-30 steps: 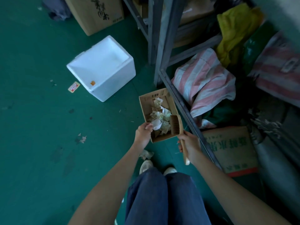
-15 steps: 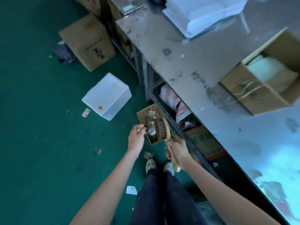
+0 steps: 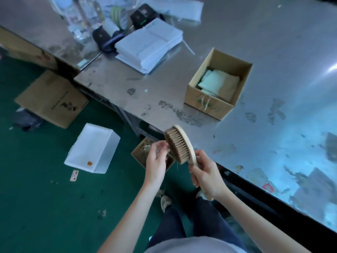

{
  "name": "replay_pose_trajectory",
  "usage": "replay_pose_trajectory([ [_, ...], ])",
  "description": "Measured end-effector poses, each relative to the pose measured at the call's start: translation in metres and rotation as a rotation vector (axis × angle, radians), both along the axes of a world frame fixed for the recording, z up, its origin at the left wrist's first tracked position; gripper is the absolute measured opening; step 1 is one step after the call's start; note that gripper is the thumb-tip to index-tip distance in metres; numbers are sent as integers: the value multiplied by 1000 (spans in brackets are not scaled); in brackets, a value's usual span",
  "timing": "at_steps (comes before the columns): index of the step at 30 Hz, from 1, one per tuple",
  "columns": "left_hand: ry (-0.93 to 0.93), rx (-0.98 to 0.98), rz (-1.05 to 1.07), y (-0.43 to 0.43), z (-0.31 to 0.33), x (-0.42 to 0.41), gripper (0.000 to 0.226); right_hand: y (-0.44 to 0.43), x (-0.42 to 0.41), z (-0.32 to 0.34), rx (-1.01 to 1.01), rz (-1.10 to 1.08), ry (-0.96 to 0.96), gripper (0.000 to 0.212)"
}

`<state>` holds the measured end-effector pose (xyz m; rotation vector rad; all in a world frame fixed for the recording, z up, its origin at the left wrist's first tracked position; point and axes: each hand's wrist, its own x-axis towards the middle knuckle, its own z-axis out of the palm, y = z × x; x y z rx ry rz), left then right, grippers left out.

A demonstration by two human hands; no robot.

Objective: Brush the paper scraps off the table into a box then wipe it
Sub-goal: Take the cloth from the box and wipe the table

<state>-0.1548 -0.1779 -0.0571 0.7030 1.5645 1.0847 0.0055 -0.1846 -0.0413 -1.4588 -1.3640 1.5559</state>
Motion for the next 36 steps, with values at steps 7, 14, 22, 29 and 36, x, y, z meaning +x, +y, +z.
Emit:
replay_pose_trajectory([
  [7,209,166,-281,42,23,61,15,11,65,3,128,-352,14,25],
  [14,650,491,-401,85,35,101,17,49,131,3,-17,-537,-10,7],
  [22,1014,625,-468,138,41,120,20,114,157,-2,-230,-621,142,7],
  [29,1047,672,-558,202,50,117,19,174,144,-19,-290,-703,100,8],
  [36,1197,444,-1136,273,51,117,57,193,121,-33,-245,-655,-70,4],
])
